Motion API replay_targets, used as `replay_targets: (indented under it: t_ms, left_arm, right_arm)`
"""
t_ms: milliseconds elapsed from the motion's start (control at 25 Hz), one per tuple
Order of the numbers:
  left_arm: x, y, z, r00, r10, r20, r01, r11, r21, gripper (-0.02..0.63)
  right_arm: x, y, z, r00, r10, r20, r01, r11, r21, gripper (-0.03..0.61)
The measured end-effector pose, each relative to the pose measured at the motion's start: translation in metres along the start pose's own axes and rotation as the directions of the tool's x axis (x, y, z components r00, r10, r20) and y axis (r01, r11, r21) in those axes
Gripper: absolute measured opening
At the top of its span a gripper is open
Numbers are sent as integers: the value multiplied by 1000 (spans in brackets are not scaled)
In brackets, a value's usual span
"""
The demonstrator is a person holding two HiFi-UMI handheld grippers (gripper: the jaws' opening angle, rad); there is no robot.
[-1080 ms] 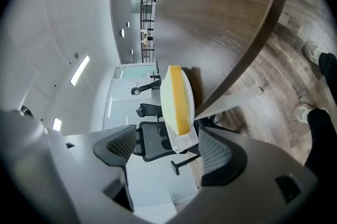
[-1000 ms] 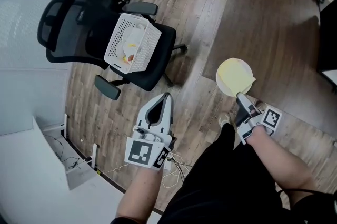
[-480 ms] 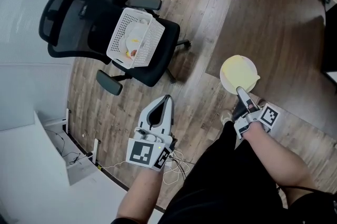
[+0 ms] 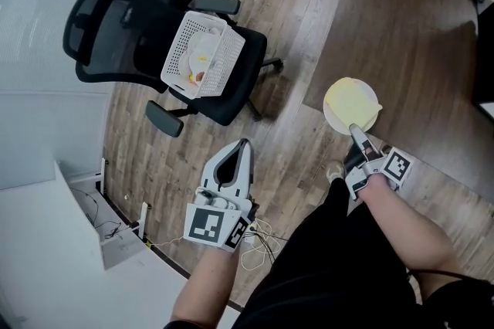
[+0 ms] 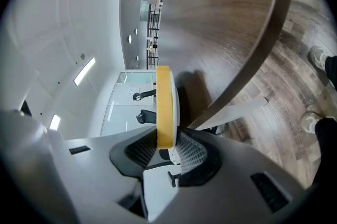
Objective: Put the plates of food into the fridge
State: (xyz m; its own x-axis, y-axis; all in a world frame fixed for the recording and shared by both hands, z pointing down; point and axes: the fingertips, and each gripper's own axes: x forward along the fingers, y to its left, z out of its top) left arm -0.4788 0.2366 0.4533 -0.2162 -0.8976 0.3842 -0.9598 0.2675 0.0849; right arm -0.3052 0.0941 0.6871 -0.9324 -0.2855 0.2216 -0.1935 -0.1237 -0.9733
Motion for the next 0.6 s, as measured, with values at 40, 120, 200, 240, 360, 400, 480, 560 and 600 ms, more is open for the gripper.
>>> replay_targets:
  t_ms: [40, 120, 200, 240, 360, 400, 480, 560, 600]
  left_arm:
    - [-2, 1, 0, 1000, 5, 0, -5, 1000, 0, 5]
    - [-6, 2, 1, 1000, 13, 1, -13, 1000, 2, 5]
    - [-8, 0, 3, 1000, 15, 4, -15, 1000, 9, 5]
    - [-9, -1, 4, 1000, 14, 7, -14, 1000, 12, 3]
    - [-6, -4, 11, 1000, 6, 19, -6, 1000, 19, 3]
    - [-4, -5, 14, 1000, 1, 24, -1, 1000, 23, 3]
    - [1, -11, 20, 999, -13, 35, 11, 999, 30, 5]
    - [5, -19, 27, 999, -26, 46, 24, 999, 38, 3]
    - [7, -23, 32, 998, -33, 52, 31, 999, 43, 3]
  right_arm:
    - [0, 4, -1, 1000, 8, -1, -8, 1000, 1, 115]
    - [-1, 13, -2, 999, 36, -6, -36, 999, 7, 112]
    - [-2, 19, -3, 998, 59, -11, -59, 998, 13, 110]
    - [-2, 22, -2, 998, 65, -12, -65, 998, 14, 110]
    - [-2, 32, 1, 997, 80, -10, -80, 997, 12, 110]
    - [-2, 36, 2, 996, 86, -10, -86, 996, 14, 110]
    - [-4, 44, 5, 995, 97, -12, -97, 995, 18, 110]
    - [-10, 50, 9, 995, 97, -18, -97, 995, 18, 110]
    - [-12, 53, 11, 995, 96, -21, -95, 995, 16, 110]
